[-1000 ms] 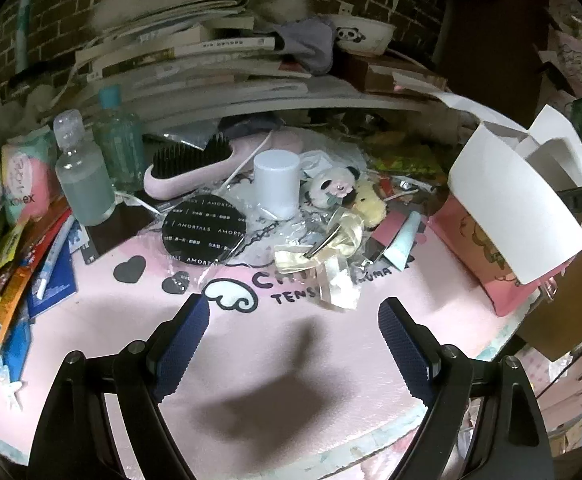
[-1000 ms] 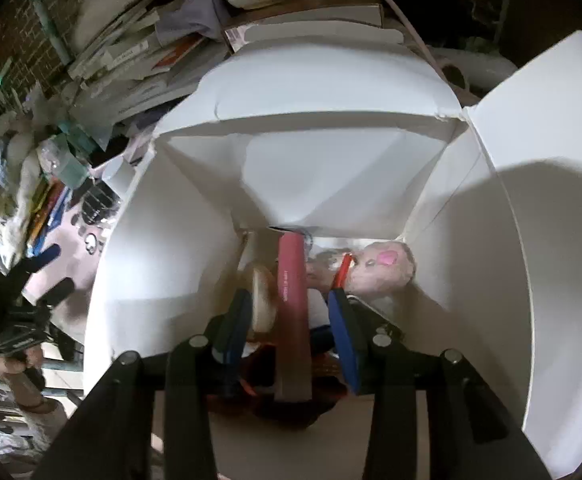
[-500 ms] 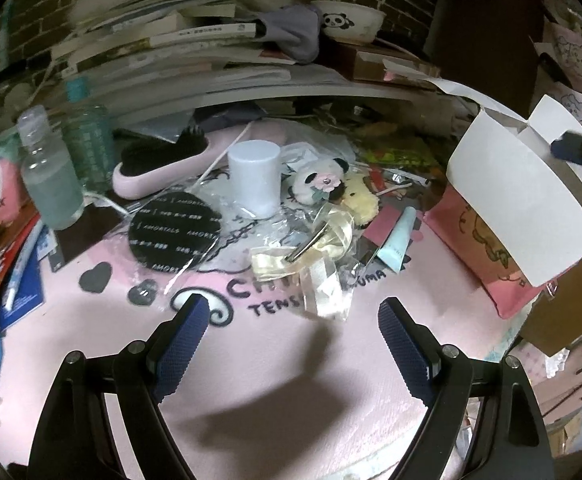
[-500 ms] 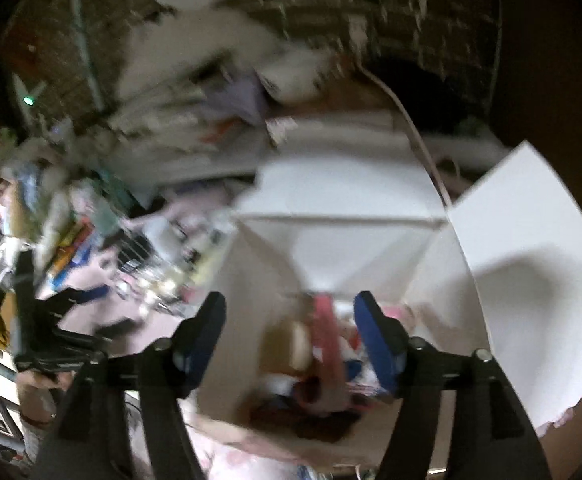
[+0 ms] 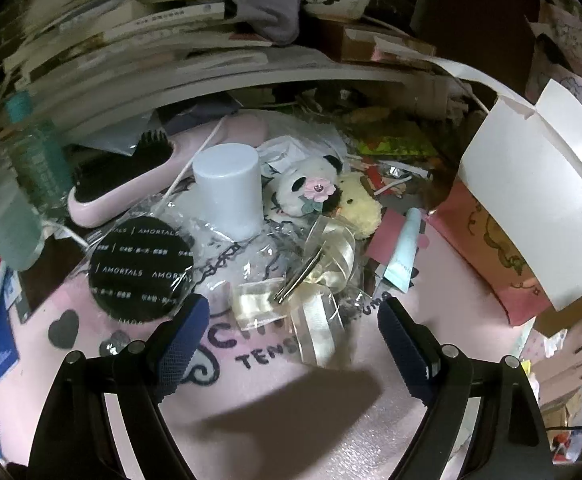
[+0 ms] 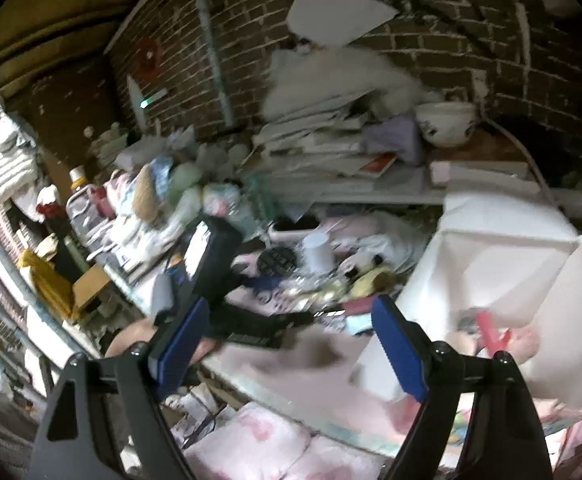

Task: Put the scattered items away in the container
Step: 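Grasp the clear plastic packet with ribbon with the left gripper, then carry the clear packet into the white box and open the left gripper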

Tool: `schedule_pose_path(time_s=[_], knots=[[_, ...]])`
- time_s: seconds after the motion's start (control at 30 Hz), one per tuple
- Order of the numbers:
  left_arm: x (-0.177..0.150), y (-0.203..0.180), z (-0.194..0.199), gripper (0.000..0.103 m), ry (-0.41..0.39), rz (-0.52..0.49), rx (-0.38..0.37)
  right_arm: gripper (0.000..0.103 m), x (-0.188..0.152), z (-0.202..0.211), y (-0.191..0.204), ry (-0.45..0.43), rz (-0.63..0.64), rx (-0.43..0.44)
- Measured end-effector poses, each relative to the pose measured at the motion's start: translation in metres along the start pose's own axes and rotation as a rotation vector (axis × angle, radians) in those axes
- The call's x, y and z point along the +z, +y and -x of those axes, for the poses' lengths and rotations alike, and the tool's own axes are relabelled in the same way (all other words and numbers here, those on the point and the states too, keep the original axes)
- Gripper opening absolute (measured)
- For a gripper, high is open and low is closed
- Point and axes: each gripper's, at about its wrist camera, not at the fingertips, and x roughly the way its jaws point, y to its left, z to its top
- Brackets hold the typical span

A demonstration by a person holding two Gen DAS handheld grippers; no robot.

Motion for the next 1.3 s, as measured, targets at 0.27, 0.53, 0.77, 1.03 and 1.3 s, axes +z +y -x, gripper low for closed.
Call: schedule_pose_path(time_s=[0.27,0.53,0.77,1.03,1.3], knots=[[0.001,-0.004,-0.009,0.077,0.032,-0.078,0.011,0.082,-0.018,-0.013,0.008,0.041,0.03,0.009],[-0.002,-0.003,-0.003,0.043,0.032,-0.12,0.025,0.082,-0.026,-0.026,0.011,0.068,0.004,0.043],[-0.005,0.0,0.004,0.018,0.044,-0.119,0.021,0.082,-0.035,-0.039,0.02,0.087,0.008,0.07],[-0.005,0.008,0.026,0.015,0.015,-0.078,0.044,0.082,-0.057,-0.064,0.036,0.076,0.025,0.02],[0.008,0.007,0.066,0.015,-0.056,-0.051,0.024,0.082,-0.072,-0.09,0.03,0.082,-0.032,-0.003]])
